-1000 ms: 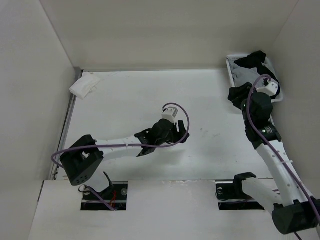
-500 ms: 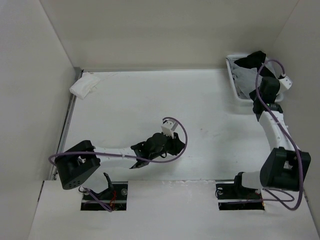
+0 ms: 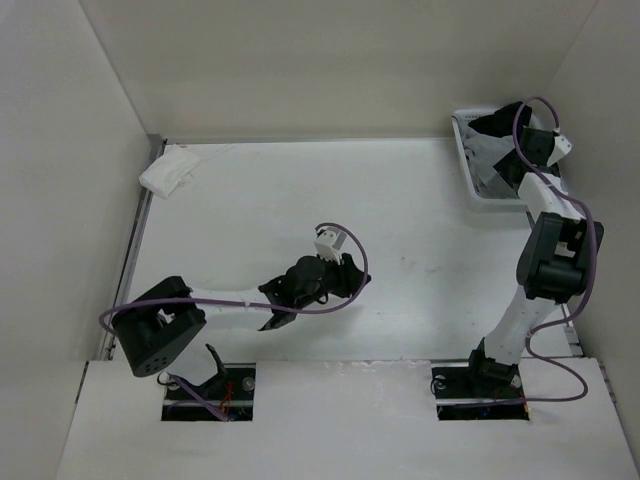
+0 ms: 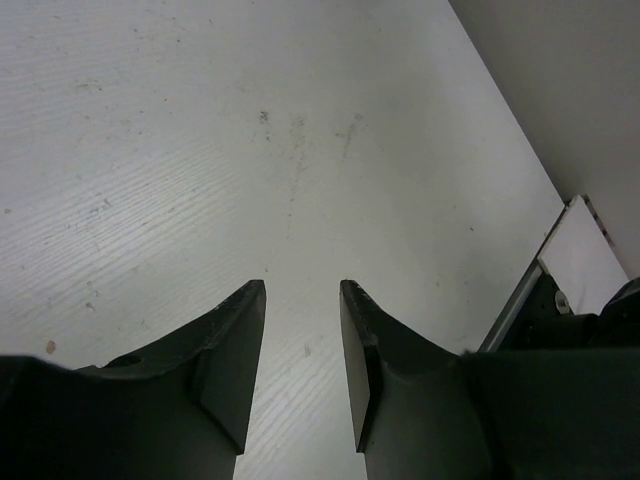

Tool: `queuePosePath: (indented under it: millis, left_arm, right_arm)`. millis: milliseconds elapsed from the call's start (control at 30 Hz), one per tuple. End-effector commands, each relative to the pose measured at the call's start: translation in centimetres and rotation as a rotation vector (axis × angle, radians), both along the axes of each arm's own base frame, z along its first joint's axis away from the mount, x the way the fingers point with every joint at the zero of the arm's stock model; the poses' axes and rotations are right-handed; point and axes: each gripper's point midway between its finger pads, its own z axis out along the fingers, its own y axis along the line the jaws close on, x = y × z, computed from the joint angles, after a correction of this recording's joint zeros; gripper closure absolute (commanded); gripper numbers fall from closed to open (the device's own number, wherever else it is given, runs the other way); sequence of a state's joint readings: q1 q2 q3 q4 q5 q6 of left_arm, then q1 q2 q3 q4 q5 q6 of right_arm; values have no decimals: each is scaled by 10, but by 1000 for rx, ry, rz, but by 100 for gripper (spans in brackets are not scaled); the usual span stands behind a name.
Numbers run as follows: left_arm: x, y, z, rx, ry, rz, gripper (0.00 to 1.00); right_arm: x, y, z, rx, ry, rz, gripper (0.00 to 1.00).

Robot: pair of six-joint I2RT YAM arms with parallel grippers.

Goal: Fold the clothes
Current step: Grab the tank top from the pile, then move the tank top to the center of the board

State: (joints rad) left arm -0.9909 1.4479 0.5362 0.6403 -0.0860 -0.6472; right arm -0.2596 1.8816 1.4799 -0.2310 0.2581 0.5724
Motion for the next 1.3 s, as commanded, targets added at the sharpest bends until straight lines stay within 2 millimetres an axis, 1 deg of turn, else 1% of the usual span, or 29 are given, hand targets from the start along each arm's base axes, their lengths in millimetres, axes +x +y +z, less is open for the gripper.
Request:
queuePosePath:
  millis: [0, 33, 100, 133, 167, 233, 267, 300, 333, 367, 433, 500, 533, 633, 667, 733, 800, 833, 900, 933, 967, 1000, 1033, 1067, 1100, 1133, 1167, 1200, 1267]
  left_arm:
    - [7, 0, 1, -52, 13, 1, 65]
    - [9, 0, -1, -50, 20, 3, 65]
    - [12, 2, -5, -49, 37, 8, 65]
    - [13, 2, -6, -50, 41, 9, 65]
    - [13, 2, -7, -51, 45, 8, 65]
    - [13, 1, -7, -56, 46, 6, 65]
    - [12, -1, -7, -55, 48, 0, 65]
    - [10, -3, -8, -54, 49, -6, 65]
    - [10, -3, -9, -54, 52, -7, 65]
    - [11, -2, -8, -56, 55, -6, 65]
    - [15, 3, -5, -65, 53, 12, 66]
    - [24, 14, -1, -77, 56, 49, 66]
    - [27, 19, 1, -83, 57, 68, 66]
    - [48, 52, 15, -123, 69, 175, 66]
    - [50, 56, 16, -128, 70, 189, 66]
    - [63, 84, 27, -158, 83, 274, 66]
    - [69, 103, 32, -175, 94, 330, 66]
    - [73, 126, 36, -185, 95, 391, 66]
    - [75, 147, 37, -186, 92, 447, 65]
    - [75, 162, 36, -181, 93, 487, 65]
    - [75, 177, 33, -172, 99, 530, 64]
    - [75, 189, 30, -162, 103, 562, 63]
    - [73, 208, 23, -139, 114, 616, 61]
    - [72, 215, 19, -130, 121, 637, 60]
    - [70, 229, 10, -100, 136, 682, 58]
    - [67, 235, 2, -78, 151, 704, 57]
    - [66, 239, -4, -61, 160, 720, 56]
    - [65, 243, -14, -27, 175, 736, 56]
    - [64, 246, -25, 28, 194, 736, 56]
  right_arm:
    - [14, -10, -3, 24, 1, -5, 45]
    - [15, -11, -7, 32, 9, -8, 50]
    - [14, -13, -10, 44, 6, -26, 85]
    - [12, -14, -3, 46, -28, -40, 95]
    - [12, -13, 7, 43, -73, -40, 98]
    - [6, -9, 47, 11, -206, -37, 100]
    - [-6, -5, 91, -12, -310, -38, 100]
    - [-15, 1, 121, -27, -369, -30, 100]
    - [-21, 7, 139, -34, -403, -21, 100]
    - [-42, 36, 197, -69, -509, 37, 99]
    - [-66, 67, 249, -90, -594, 107, 98]
    - [-101, 114, 309, -97, -691, 222, 97]
    - [-110, 128, 323, -92, -718, 258, 97]
    - [-153, 186, 391, -76, -856, 431, 97]
    - [-157, 193, 398, -70, -872, 455, 97]
    - [-185, 233, 432, -34, -947, 595, 97]
    - [-202, 265, 442, 10, -981, 713, 96]
    - [-211, 293, 428, 50, -962, 809, 95]
    - [-215, 324, 392, 102, -920, 905, 94]
    - [-218, 349, 349, 144, -872, 980, 94]
    - [-221, 362, 320, 177, -836, 1010, 93]
    - [-225, 382, 259, 233, -748, 1061, 92]
    - [-227, 390, 227, 257, -696, 1080, 92]
    - [-228, 395, 197, 274, -645, 1089, 92]
    - [-231, 403, 133, 325, -526, 1092, 90]
    - [-233, 406, 103, 341, -464, 1101, 90]
    - [-230, 402, 79, 342, -416, 1086, 90]
    - [-224, 393, 67, 336, -397, 1054, 91]
    - [-201, 372, 60, 318, -387, 975, 93]
